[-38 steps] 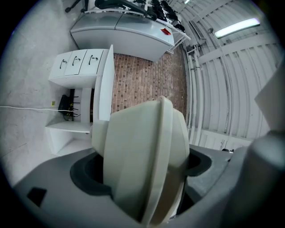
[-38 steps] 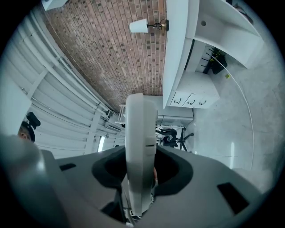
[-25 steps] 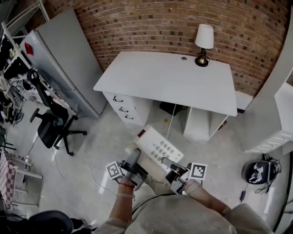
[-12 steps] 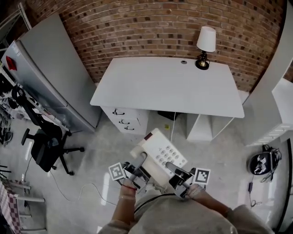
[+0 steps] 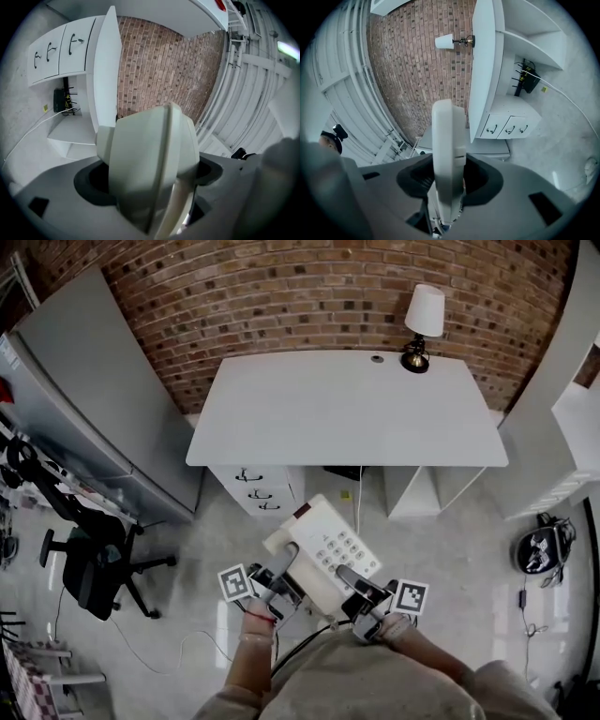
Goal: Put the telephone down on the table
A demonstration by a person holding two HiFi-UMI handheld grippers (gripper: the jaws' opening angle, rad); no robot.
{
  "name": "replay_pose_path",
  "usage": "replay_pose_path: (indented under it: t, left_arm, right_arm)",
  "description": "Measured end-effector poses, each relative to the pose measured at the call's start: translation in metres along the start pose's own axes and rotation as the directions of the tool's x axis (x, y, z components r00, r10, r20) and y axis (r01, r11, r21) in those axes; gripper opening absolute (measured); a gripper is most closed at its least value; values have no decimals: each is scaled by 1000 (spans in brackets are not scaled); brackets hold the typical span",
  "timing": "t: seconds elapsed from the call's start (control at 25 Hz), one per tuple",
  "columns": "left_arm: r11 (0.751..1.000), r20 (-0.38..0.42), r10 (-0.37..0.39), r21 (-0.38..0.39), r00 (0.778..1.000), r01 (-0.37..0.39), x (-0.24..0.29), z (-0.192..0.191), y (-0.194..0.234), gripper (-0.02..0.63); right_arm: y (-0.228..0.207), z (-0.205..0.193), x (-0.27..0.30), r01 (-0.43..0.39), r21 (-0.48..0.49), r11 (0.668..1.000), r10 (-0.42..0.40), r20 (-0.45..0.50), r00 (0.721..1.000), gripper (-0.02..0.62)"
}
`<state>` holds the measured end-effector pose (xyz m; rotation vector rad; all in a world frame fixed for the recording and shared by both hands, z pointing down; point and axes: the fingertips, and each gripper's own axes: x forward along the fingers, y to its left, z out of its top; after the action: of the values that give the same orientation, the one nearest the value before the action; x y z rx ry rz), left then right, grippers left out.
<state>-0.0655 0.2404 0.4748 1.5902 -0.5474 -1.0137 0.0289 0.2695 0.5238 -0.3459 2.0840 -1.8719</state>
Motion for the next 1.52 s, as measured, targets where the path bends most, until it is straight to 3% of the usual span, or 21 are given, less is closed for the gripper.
replay_pose_path:
  t: [0.32,0.56,0.92,1.16,1.52]
  left_arm:
    - [999,-33,14,-40,999,-15,8,24,24,465]
    - [998,-37,43,-52,998,-45,30,76,44,465]
    - [997,-72,43,-54,996,-47,102,160,70,465]
    - [992,-84,69,-97,994,-77,143,192,96,465]
    - [989,-120,82,-116,989,-96,197,237,129,465]
  right_arm:
    - [-18,15,17,49,11,999,-50,36,998,155]
    - [-37,48,62,51,31,998,-53,49,997,155]
    - [-47,135,131,59,22,998,-60,51,997,155]
    - [-62,181,153,91,78,993,-97,79,992,155]
    - [-82,249,184,134,70,988,-140,85,986,155]
